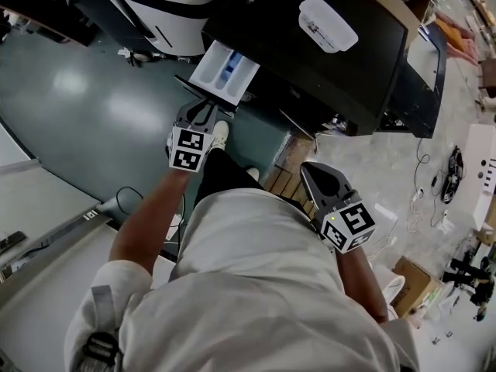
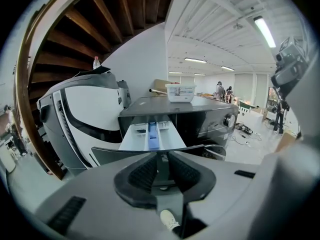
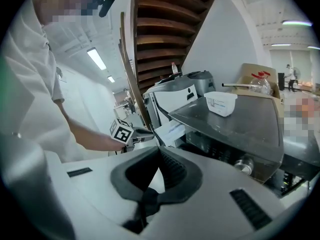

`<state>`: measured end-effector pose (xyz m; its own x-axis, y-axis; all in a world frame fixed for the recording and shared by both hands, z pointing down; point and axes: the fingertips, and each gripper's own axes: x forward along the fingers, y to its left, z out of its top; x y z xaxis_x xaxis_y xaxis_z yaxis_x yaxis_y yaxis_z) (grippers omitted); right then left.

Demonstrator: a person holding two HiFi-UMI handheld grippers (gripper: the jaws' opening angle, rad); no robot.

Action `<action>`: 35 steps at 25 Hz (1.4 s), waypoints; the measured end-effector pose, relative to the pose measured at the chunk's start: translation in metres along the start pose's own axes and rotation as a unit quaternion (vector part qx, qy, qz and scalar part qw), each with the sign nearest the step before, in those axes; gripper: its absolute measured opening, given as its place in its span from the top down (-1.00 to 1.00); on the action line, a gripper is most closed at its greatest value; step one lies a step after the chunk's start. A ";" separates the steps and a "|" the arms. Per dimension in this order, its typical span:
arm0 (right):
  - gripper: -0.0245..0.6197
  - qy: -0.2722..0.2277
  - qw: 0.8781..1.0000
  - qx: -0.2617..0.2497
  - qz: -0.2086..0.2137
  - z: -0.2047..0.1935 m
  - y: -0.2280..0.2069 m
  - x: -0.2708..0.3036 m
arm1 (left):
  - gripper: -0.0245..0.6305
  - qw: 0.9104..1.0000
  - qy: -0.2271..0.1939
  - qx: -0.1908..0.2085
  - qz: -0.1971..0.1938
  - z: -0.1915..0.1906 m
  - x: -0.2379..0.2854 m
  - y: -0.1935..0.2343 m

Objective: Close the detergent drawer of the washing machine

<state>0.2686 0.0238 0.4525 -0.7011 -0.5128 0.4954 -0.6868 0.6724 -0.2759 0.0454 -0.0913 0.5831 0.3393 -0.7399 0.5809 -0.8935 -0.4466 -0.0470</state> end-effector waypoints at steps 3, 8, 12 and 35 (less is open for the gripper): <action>0.91 0.000 1.000 0.003 -0.001 0.001 -0.004 0.001 | 0.70 1.000 -0.002 -0.003 -0.005 0.001 0.001 0.001; 0.91 0.002 1.000 0.007 -0.002 0.000 -0.009 0.003 | 0.70 1.000 -0.001 -0.007 -0.008 0.001 0.001 0.001; 0.91 0.000 1.000 0.009 -0.004 0.002 -0.011 0.005 | 0.69 1.000 -0.001 -0.007 -0.012 0.002 0.003 -0.001; 0.91 0.000 1.000 0.013 -0.005 0.013 -0.008 0.027 | 0.69 1.000 0.002 -0.007 -0.029 0.012 0.014 0.000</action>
<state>0.2527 -0.0023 0.4573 -0.6947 -0.5192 0.4978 -0.6983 0.6529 -0.2934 0.0533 -0.1076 0.5819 0.3895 -0.7113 0.5851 -0.8764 -0.4816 -0.0022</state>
